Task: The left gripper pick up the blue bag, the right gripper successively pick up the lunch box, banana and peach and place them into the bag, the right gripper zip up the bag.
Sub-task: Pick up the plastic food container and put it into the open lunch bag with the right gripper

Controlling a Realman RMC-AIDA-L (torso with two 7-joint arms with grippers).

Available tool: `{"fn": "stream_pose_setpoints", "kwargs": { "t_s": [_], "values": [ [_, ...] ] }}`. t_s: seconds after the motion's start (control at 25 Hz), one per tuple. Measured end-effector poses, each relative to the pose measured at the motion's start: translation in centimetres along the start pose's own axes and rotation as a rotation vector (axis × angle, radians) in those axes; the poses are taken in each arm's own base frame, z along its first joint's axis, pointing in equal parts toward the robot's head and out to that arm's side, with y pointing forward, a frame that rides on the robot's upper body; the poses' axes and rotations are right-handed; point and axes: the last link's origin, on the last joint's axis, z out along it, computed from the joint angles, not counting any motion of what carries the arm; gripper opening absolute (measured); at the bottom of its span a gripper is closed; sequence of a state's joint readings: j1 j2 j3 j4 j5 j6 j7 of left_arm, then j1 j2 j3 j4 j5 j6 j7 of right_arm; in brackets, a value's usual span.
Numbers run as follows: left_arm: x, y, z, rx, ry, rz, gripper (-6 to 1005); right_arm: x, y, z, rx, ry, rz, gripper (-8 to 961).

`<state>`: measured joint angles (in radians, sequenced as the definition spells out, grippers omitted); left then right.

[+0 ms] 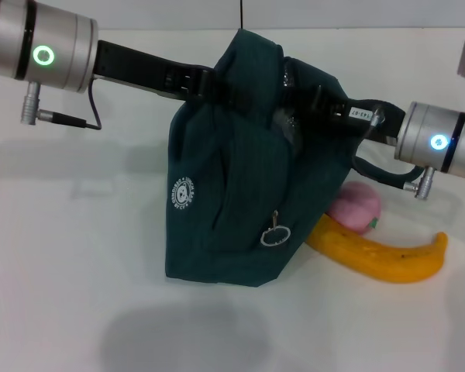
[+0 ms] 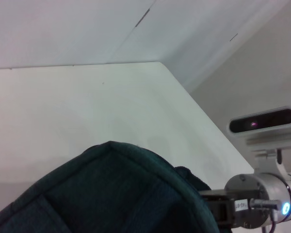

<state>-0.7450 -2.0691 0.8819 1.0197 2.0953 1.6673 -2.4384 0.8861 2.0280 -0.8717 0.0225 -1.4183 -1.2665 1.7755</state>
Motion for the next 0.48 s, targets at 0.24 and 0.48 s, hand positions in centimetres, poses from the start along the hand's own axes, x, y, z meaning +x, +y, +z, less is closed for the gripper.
{"fn": "stream_pose_setpoints", "kwargs": {
  "t_s": [0.24,0.48],
  "values": [
    [-0.19,-0.18,-0.16,0.004,0.001,0.0,57,-0.3,0.26,-0.13,-0.019,-0.015,-0.131,168],
    [-0.4,-0.32,-0.26,0.007,0.001,-0.005,57,-0.51,0.46,-0.3,-0.032,-0.013,-0.233,244]
  ]
}}
